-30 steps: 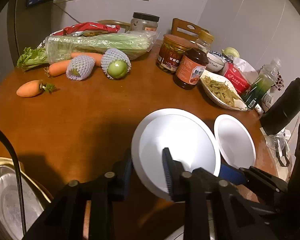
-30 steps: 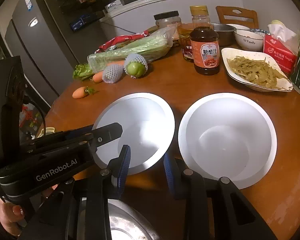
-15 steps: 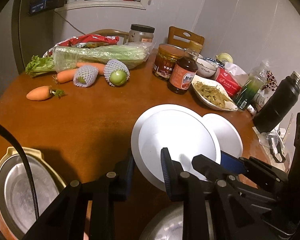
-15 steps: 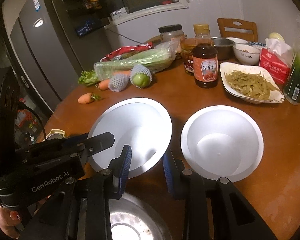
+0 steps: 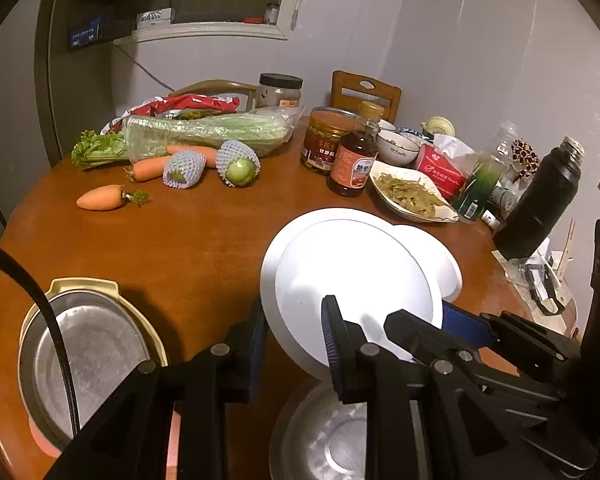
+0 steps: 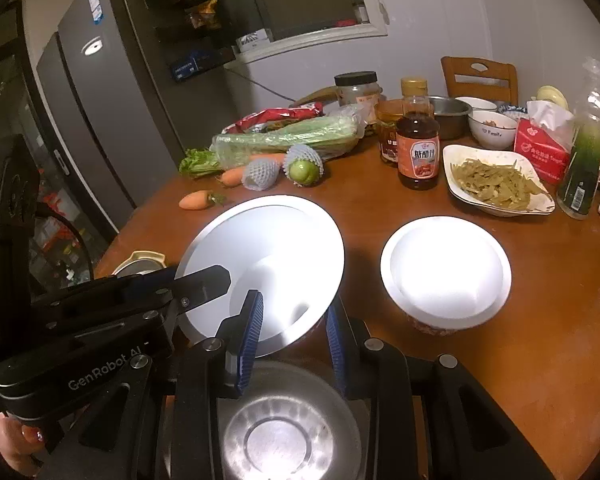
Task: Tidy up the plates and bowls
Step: 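Nest a red-and-white paper bowl with the steel bowl using both grippers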
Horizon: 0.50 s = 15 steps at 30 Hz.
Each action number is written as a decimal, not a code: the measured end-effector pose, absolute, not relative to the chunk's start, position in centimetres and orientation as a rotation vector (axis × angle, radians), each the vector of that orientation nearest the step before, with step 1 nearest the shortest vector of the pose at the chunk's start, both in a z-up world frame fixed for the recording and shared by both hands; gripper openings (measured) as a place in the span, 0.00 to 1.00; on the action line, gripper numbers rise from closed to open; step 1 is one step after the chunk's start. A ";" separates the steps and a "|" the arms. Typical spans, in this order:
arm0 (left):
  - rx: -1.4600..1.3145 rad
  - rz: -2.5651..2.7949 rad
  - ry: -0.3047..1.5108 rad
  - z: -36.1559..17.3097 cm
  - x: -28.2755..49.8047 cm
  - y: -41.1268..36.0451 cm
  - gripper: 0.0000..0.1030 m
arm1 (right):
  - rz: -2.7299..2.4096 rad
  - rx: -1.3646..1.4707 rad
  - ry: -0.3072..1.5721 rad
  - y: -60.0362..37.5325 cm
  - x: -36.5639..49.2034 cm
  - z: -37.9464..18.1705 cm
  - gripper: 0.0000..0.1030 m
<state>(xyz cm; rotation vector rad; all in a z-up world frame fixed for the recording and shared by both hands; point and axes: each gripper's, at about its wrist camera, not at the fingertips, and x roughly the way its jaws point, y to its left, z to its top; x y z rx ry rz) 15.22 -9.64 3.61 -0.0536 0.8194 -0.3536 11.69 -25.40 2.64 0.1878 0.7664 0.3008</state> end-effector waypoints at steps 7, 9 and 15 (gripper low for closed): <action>-0.036 -0.363 0.802 4.2 13.2 -9.8 0.26 | 0.295 0.183 0.732 -25.4 9.5 3.5 0.32; -0.032 -0.365 0.801 4.2 12.6 -9.8 0.26 | 0.295 0.187 0.722 -25.5 8.7 3.6 0.32; -0.019 -0.369 0.787 4.5 10.8 -10.0 0.26 | 0.292 0.184 0.713 -25.4 6.9 3.6 0.32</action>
